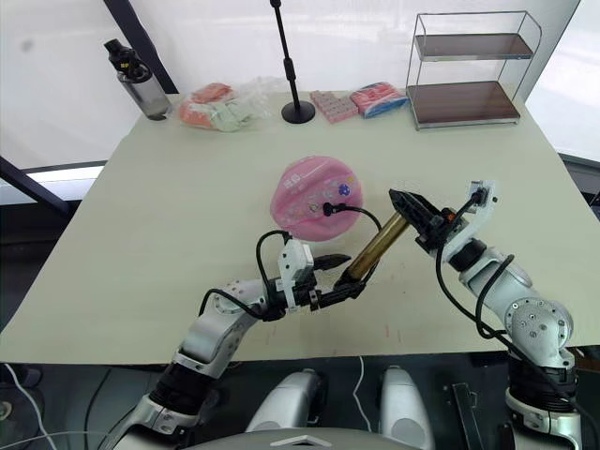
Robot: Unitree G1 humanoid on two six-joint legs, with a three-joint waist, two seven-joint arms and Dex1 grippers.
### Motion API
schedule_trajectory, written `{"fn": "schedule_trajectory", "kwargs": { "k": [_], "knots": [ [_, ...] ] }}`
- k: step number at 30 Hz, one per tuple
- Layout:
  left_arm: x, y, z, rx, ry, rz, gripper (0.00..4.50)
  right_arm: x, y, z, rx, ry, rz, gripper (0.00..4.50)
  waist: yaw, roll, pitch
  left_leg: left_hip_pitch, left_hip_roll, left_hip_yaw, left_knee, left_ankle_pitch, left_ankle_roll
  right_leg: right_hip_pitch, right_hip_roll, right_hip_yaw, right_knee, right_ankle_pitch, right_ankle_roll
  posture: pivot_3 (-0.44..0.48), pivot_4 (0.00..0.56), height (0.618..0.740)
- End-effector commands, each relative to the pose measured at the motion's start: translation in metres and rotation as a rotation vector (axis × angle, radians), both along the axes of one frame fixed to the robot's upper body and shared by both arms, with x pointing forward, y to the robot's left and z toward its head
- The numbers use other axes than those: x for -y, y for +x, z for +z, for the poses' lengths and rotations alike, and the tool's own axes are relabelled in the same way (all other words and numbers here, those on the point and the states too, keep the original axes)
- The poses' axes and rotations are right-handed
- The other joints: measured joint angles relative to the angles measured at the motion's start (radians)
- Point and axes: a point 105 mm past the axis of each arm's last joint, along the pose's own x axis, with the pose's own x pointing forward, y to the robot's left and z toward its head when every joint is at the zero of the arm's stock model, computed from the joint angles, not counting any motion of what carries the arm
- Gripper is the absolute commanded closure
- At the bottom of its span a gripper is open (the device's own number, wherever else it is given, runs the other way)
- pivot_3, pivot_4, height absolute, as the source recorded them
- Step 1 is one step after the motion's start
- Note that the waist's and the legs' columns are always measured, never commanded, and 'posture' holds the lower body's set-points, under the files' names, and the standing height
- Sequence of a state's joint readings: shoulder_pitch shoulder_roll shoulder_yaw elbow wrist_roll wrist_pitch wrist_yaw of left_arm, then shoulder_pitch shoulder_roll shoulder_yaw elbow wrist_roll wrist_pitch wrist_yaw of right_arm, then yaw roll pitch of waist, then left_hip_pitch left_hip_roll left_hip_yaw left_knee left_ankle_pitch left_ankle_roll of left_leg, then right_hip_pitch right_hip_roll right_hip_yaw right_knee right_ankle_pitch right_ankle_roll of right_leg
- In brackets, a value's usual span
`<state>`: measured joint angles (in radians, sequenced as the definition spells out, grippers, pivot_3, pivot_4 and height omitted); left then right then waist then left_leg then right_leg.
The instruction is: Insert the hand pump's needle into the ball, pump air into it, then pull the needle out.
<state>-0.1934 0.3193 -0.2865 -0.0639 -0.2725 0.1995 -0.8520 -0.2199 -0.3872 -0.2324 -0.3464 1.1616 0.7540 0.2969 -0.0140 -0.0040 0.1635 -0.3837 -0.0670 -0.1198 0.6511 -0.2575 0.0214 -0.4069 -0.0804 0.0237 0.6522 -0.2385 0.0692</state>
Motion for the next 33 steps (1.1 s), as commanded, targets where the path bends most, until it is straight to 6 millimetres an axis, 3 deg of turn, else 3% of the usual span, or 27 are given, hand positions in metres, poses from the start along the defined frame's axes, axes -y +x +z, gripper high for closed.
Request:
{"fn": "schedule_trajectory", "kwargs": {
  "k": [1, 13, 18, 25, 33],
  "knots": [
    [-0.008, 0.001, 0.01, 0.054, 0.002, -0.014, 0.06, -0.009, -0.008, 0.024, 0.142, -0.059, 0.054, 2.64, 0.0, 0.0, 0.0, 0.0, 0.0, 0.0, 0.0, 0.0, 0.0, 0.0, 0.0, 0.0, 0.0, 0.0, 0.0, 0.0, 0.15, 0.74],
    [-0.021, -0.009, 0.012, 0.046, 0.083, -0.167, 0.06, -0.05, -0.035, 0.045, 0.59, -0.576, 0.325, 2.64, 0.0, 0.0, 0.001, -0.001, 0.0, 0.001, 0.0, 0.0, 0.0, -0.001, 0.0, -0.001, -0.001, 0.0, 0.0, 0.0, 0.15, 0.74],
    [-0.015, -0.009, 0.004, -0.021, 0.156, -0.264, 0.06, -0.057, -0.042, 0.048, 0.707, -0.61, 0.385, 2.64, 0.002, -0.001, 0.001, -0.002, 0.0, -0.001, 0.0, 0.0, 0.0, -0.001, 0.0, -0.002, -0.001, 0.0, 0.0, 0.0, 0.15, 0.74],
    [0.001, 0.024, 0.0, -0.024, 0.149, -0.222, 0.06, -0.061, -0.045, 0.045, 0.718, -0.58, 0.404, 2.64, 0.002, -0.002, 0.002, -0.002, 0.0, -0.001, 0.0, 0.0, 0.0, -0.001, 0.0, -0.002, -0.001, 0.0, 0.0, 0.0, 0.15, 0.74],
    [0.009, 0.015, -0.013, -0.006, 0.17, -0.347, 0.06, -0.07, -0.056, 0.021, 0.687, -0.561, 0.456, 2.64, 0.002, -0.003, 0.002, -0.004, 0.0, -0.001, 0.0, 0.002, -0.004, -0.003, -0.001, -0.002, -0.001, 0.0, 0.0, 0.0, 0.15, 0.74]
  ]
}}
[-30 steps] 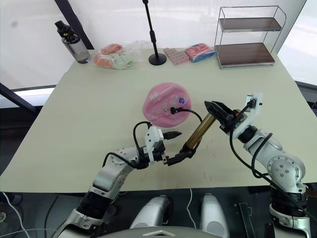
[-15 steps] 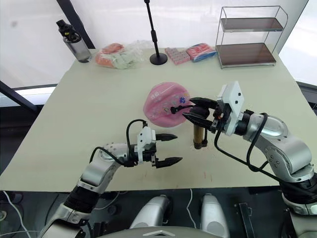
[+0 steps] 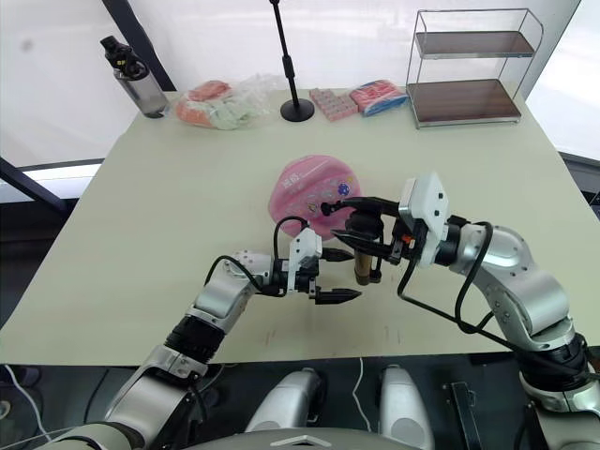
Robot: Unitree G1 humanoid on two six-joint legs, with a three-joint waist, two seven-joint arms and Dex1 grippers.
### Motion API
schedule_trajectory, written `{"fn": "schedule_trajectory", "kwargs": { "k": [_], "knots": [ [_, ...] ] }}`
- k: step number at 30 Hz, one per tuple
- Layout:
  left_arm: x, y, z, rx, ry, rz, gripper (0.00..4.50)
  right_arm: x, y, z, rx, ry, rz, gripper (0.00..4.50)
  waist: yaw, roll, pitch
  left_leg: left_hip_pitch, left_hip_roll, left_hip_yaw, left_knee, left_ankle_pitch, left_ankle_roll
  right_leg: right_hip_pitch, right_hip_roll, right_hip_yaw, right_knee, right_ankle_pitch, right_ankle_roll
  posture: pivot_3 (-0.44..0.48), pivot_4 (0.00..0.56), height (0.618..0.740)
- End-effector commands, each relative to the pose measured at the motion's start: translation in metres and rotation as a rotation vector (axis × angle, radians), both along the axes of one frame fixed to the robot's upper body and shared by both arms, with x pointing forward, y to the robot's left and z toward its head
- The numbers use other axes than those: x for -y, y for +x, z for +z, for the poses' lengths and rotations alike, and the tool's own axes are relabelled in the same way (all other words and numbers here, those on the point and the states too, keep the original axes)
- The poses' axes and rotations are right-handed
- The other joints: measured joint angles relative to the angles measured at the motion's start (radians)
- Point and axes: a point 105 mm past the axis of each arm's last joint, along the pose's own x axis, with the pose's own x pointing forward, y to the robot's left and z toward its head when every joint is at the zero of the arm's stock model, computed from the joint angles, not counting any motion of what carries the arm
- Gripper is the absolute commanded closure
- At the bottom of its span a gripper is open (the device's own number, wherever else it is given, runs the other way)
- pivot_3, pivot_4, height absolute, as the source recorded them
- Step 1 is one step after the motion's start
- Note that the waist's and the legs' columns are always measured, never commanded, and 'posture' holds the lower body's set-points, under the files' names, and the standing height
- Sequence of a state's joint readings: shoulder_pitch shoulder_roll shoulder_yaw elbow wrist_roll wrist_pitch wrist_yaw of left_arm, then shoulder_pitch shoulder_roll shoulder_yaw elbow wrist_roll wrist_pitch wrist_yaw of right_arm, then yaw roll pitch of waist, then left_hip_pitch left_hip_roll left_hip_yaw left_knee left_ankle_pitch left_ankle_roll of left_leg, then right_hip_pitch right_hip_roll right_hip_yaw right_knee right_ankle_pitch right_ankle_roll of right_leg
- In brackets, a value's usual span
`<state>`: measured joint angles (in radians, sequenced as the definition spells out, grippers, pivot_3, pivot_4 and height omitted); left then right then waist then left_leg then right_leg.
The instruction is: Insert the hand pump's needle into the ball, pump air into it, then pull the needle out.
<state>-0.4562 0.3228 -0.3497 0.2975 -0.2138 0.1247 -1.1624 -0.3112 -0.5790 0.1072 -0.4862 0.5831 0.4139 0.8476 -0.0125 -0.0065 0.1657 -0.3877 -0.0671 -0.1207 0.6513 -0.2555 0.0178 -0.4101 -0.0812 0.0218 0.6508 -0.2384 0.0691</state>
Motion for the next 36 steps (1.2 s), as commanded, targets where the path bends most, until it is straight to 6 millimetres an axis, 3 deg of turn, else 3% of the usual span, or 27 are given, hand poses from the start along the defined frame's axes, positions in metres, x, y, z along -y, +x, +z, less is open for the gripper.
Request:
{"fn": "schedule_trajectory", "kwargs": {
  "k": [1, 7, 16, 31, 36],
  "knots": [
    [0.0, -0.005, -0.001, 0.041, 0.032, -0.069, 0.06, -0.002, -0.009, 0.0, 0.047, 0.019, 0.026, 2.64, 0.001, 0.0, 0.0, 0.0, 0.0, 0.0, 0.0, 0.0, 0.0, 0.0, 0.0, 0.0, 0.0, 0.0, 0.0, 0.0, 0.15, 0.74],
    [-0.001, -0.008, -0.015, 0.021, 0.088, -0.088, 0.06, 0.002, -0.007, -0.017, 0.028, 0.016, 0.01, 2.64, 0.0, 0.0, 0.0, 0.0, 0.0, 0.0, 0.0, -0.002, 0.003, -0.001, 0.0, 0.0, 0.002, 0.0, 0.0, 0.0, 0.15, 0.74],
    [0.004, -0.015, -0.041, -0.055, 0.135, -0.052, 0.06, 0.005, -0.007, -0.023, 0.027, 0.026, 0.002, 2.64, -0.001, 0.0, 0.0, 0.001, 0.0, 0.0, 0.001, -0.002, 0.003, -0.001, 0.0, 0.0, 0.006, 0.0, 0.0, 0.0, 0.15, 0.74],
    [0.017, -0.004, -0.043, 0.016, 0.109, -0.007, 0.06, 0.007, -0.007, -0.025, 0.025, 0.024, -0.011, 2.64, 0.001, -0.001, 0.0, 0.002, 0.0, 0.0, 0.002, -0.002, 0.003, 0.0, 0.0, 0.0, 0.006, 0.0, 0.0, 0.0, 0.15, 0.74],
    [0.016, -0.002, -0.049, 0.035, 0.133, -0.006, 2.2, 0.008, -0.006, -0.026, 0.025, 0.019, -0.014, 2.64, -0.001, -0.001, 0.0, 0.002, 0.0, 0.0, 0.002, -0.002, 0.003, 0.0, 0.0, 0.0, 0.006, 0.0, 0.0, 0.0, 0.15, 0.74]
  ]
}}
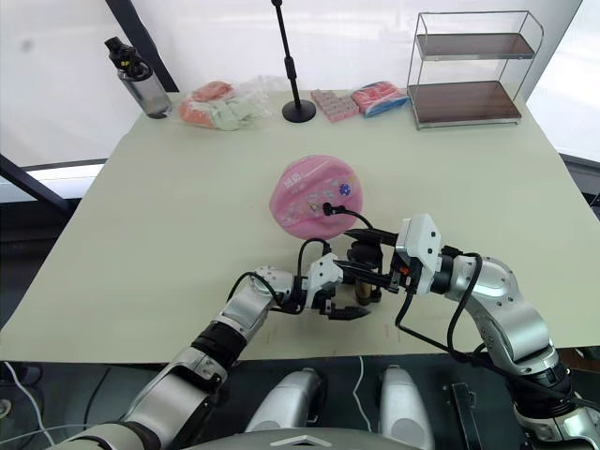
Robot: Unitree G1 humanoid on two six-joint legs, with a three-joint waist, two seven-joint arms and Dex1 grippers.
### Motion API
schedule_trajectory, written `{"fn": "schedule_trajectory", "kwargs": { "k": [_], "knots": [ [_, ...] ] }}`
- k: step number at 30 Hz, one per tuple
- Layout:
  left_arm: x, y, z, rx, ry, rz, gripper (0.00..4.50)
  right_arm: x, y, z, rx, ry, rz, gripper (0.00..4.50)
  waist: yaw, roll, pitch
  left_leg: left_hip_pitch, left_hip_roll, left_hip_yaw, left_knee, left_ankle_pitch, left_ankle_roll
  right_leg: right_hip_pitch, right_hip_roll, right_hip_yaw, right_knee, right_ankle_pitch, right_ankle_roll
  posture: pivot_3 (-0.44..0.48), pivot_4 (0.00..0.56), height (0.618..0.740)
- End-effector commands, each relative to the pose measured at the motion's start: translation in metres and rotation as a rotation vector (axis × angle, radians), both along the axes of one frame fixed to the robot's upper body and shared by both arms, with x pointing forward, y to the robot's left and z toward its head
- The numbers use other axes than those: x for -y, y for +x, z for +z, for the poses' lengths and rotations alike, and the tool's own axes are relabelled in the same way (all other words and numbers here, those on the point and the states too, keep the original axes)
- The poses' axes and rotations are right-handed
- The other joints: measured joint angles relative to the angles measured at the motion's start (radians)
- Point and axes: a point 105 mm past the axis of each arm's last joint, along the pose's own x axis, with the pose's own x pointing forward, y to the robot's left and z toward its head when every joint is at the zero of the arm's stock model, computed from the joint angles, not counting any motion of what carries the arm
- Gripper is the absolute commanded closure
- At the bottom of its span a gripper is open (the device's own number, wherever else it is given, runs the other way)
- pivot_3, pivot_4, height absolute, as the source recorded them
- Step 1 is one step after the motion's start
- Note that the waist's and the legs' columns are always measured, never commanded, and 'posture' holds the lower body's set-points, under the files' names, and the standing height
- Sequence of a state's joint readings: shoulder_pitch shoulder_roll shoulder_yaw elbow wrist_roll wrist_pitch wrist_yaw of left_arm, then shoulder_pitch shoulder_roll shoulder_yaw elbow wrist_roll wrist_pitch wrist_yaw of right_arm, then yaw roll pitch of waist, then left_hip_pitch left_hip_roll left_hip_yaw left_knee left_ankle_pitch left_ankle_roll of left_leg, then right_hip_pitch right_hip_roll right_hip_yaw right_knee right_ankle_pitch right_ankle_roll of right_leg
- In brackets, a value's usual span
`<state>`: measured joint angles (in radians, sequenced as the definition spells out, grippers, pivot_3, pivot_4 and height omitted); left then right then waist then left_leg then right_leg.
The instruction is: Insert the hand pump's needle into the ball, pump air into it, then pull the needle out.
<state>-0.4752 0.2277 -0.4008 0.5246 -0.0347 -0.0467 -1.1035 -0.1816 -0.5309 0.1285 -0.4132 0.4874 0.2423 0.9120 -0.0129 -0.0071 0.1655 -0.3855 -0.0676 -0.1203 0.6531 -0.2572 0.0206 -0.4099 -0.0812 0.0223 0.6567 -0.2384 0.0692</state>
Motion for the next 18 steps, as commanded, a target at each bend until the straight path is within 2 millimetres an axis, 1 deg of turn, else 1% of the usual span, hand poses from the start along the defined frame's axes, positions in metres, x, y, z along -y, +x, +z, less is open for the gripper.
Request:
{"fn": "schedule_trajectory", "kwargs": {
  "k": [1, 3, 8, 10, 16, 18],
  "knots": [
    [0.001, -0.001, -0.006, 0.002, 0.006, 0.003, 2.68, 0.002, -0.001, 0.006, 0.033, 0.006, -0.004, 2.64, 0.0, 0.0, 0.0, 0.0, 0.0, 0.0, 0.0, 0.0, 0.0, 0.0, 0.0, 0.0, 0.0, 0.0, 0.0, 0.0, 0.15, 0.74],
    [0.002, -0.001, -0.006, 0.005, 0.001, 0.008, 3.42, 0.002, -0.001, 0.005, 0.033, 0.002, -0.005, 2.64, 0.001, 0.0, 0.0, 0.0, 0.0, 0.0, 0.0, 0.0, 0.0, 0.0, 0.0, 0.0, 0.0, 0.0, 0.0, 0.0, 0.15, 0.74],
    [0.005, -0.003, -0.008, 0.0, -0.006, 0.007, 3.43, 0.002, -0.001, 0.005, 0.03, -0.006, -0.004, 2.64, 0.002, 0.0, 0.0, 0.0, 0.0, 0.0, 0.0, 0.0, 0.0, 0.0, 0.0, 0.0, 0.0, 0.0, 0.0, 0.0, 0.15, 0.74],
    [0.005, -0.005, -0.01, -0.006, -0.001, 0.004, 3.43, 0.002, -0.001, 0.008, 0.034, 0.0, -0.007, 2.64, 0.002, 0.0, 0.0, 0.0, 0.0, 0.0, 0.0, 0.0, 0.0, 0.0, 0.0, 0.0, 0.0, 0.0, 0.0, 0.0, 0.15, 0.74],
    [-0.001, -0.009, -0.02, -0.02, 0.037, 0.009, 3.43, 0.005, 0.004, 0.035, 0.084, 0.02, -0.019, 2.64, 0.002, 0.0, 0.0, 0.0, 0.0, 0.0, 0.0, 0.0, 0.0, 0.0, 0.0, 0.0, 0.0, 0.0, 0.0, 0.0, 0.15, 0.74],
    [0.0, -0.01, -0.021, -0.026, 0.043, 0.009, 3.43, 0.007, 0.006, 0.054, 0.105, 0.035, -0.021, 2.64, 0.002, 0.0, 0.0, 0.0, 0.0, 0.0, 0.0, 0.0, 0.0, 0.0, 0.0, 0.0, 0.0, 0.0, 0.0, 0.0, 0.15, 0.74]
  ]
}}
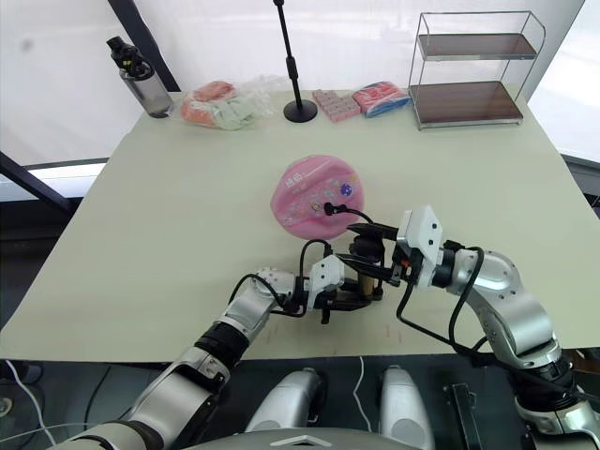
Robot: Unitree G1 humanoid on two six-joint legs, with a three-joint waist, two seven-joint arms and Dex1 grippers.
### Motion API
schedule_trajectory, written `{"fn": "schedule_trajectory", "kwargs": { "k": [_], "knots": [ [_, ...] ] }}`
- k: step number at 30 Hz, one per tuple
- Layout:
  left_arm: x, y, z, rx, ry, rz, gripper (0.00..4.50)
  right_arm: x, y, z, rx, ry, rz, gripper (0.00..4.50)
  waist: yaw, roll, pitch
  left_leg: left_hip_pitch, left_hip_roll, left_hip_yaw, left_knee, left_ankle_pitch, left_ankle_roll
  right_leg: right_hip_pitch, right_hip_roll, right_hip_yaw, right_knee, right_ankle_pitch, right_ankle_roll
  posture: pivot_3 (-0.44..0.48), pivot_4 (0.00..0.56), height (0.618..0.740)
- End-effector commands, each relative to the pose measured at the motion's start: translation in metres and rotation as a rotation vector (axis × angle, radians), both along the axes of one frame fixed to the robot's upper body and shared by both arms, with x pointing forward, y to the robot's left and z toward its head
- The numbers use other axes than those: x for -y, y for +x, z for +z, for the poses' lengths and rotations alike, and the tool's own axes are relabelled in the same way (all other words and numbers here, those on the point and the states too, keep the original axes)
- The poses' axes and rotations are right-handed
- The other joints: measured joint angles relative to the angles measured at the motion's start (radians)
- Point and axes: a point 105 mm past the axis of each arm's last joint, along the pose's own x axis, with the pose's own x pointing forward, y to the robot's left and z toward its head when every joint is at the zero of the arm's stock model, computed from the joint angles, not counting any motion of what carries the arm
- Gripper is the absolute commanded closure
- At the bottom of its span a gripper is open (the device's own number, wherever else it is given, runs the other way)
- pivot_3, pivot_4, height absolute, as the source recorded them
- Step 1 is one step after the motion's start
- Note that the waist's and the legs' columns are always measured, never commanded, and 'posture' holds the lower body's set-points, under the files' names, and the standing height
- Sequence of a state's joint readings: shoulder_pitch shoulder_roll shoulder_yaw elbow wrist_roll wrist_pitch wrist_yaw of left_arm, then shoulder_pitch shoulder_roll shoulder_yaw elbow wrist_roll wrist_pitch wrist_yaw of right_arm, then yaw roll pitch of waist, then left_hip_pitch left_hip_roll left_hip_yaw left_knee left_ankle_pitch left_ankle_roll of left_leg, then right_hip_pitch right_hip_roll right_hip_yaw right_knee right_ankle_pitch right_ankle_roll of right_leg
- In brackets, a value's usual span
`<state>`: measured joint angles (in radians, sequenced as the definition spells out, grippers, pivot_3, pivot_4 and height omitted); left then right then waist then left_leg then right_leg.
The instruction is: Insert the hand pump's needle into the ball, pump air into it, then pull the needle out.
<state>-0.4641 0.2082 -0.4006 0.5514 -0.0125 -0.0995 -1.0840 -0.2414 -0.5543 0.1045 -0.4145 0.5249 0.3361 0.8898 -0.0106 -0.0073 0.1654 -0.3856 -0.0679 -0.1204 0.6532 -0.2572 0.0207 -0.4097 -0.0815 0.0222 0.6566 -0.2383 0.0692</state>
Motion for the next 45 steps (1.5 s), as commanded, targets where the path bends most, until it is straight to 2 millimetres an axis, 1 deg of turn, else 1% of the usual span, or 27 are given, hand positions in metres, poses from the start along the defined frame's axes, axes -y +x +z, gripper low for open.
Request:
{"fn": "schedule_trajectory", "kwargs": {
  "k": [1, 5, 8, 15, 17, 22, 24, 26, 31, 36, 38, 41, 45],
  "knots": [
    [-0.004, -0.008, -0.018, -0.054, 0.051, 0.011, 3.43, 0.004, -0.003, 0.053, 0.145, 0.05, 0.004, 2.64, -0.001, 0.0, 0.0, 0.0, 0.0, 0.0, 0.0, 0.0, 0.0, 0.0, 0.0, 0.0, 0.0, 0.0, 0.0, 0.0, 0.15, 0.74],
    [-0.004, -0.012, -0.022, -0.078, 0.06, 0.005, 3.43, 0.008, -0.004, 0.079, 0.169, 0.061, 0.01, 2.64, 0.0, 0.0, 0.0, 0.0, 0.0, 0.0, 0.0, 0.0, 0.0, 0.0, 0.0, 0.0, 0.0, 0.0, 0.0, 0.0, 0.15, 0.74],
    [-0.004, -0.014, -0.024, -0.087, 0.063, 0.007, 3.43, 0.015, -0.004, 0.103, 0.19, 0.08, 0.003, 2.64, 0.0, 0.0, 0.0, 0.0, 0.0, 0.0, 0.0, 0.0, 0.0, 0.0, 0.0, 0.0, 0.0, 0.0, 0.0, 0.0, 0.15, 0.74],
    [-0.002, -0.012, -0.025, -0.079, 0.071, 0.007, 3.43, 0.024, -0.008, 0.144, 0.211, 0.098, -0.001, 2.64, 0.001, 0.0, 0.0, -0.001, 0.0, 0.0, 0.0, 0.0, 0.0, 0.0, -0.001, -0.001, 0.0, 0.0, 0.0, 0.0, 0.15, 0.74],
    [-0.001, -0.012, -0.026, -0.077, 0.073, 0.007, 3.43, 0.025, -0.009, 0.152, 0.214, 0.105, -0.003, 2.64, 0.002, 0.0, 0.0, -0.001, 0.0, 0.0, 0.0, 0.0, 0.0, 0.0, -0.001, -0.001, 0.0, 0.0, 0.0, 0.0, 0.15, 0.74],
    [-0.001, -0.012, -0.028, -0.076, 0.074, 0.009, 3.43, 0.025, -0.013, 0.16, 0.194, 0.096, -0.004, 2.64, 0.001, -0.001, 0.0, -0.003, 0.0, 0.0, 0.0, 0.0, 0.0, -0.003, -0.002, -0.001, 0.0, 0.0, 0.0, 0.0, 0.15, 0.74],
    [0.0, -0.012, -0.029, -0.078, 0.072, 0.009, 3.43, 0.024, -0.014, 0.156, 0.161, 0.1, -0.002, 2.64, 0.001, -0.001, 0.0, -0.004, 0.0, 0.0, 0.0, 0.0, 0.0, -0.003, -0.002, -0.001, 0.0, 0.0, 0.0, 0.0, 0.15, 0.74],
    [0.0, -0.013, -0.029, -0.078, 0.071, 0.009, 3.43, 0.023, -0.014, 0.147, 0.132, 0.09, -0.004, 2.64, 0.001, -0.001, 0.0, -0.004, 0.0, 0.0, 0.0, 0.0, 0.0, -0.003, -0.002, -0.001, 0.0, 0.0, 0.0, 0.0, 0.15, 0.74],
    [-0.001, -0.011, -0.029, -0.076, 0.069, 0.018, 3.43, 0.021, -0.011, 0.115, 0.04, 0.08, -0.019, 2.64, 0.003, -0.002, -0.001, -0.004, 0.0, 0.0, 0.0, 0.0, 0.0, -0.002, -0.002, -0.001, 0.0, 0.0, 0.0, 0.0, 0.15, 0.74],
    [-0.002, -0.01, -0.029, -0.075, 0.069, 0.033, 3.43, 0.02, -0.011, 0.084, -0.039, 0.072, -0.037, 2.64, 0.0, -0.004, -0.003, 0.001, 0.0, 0.0, 0.0, 0.0, 0.001, 0.002, -0.002, -0.001, 0.0, 0.0, 0.0, 0.0, 0.15, 0.74],
    [-0.002, -0.009, -0.029, -0.075, 0.069, 0.037, 3.43, 0.019, -0.012, 0.075, -0.058, 0.073, -0.039, 2.64, 0.0, -0.005, -0.005, 0.002, 0.0, 0.0, 0.0, 0.0, 0.001, 0.003, -0.001, -0.002, 0.0, 0.0, 0.0, 0.0, 0.15, 0.74],
    [-0.003, -0.009, -0.03, -0.076, 0.068, 0.044, 3.43, 0.017, -0.015, 0.055, -0.102, 0.053, -0.037, 2.64, 0.0, -0.008, -0.008, 0.002, 0.0, 0.0, 0.0, 0.0, 0.001, 0.003, -0.001, -0.001, 0.0, 0.0, 0.0, 0.0, 0.15, 0.74],
    [-0.003, -0.008, -0.03, -0.075, 0.068, 0.047, 3.43, 0.016, -0.014, 0.038, -0.134, 0.049, -0.048, 2.64, -0.001, -0.009, -0.012, 0.003, 0.0, 0.0, 0.0, 0.0, 0.001, 0.004, -0.001, -0.001, -0.001, 0.0, 0.0, 0.0, 0.15, 0.74]
  ]
}}
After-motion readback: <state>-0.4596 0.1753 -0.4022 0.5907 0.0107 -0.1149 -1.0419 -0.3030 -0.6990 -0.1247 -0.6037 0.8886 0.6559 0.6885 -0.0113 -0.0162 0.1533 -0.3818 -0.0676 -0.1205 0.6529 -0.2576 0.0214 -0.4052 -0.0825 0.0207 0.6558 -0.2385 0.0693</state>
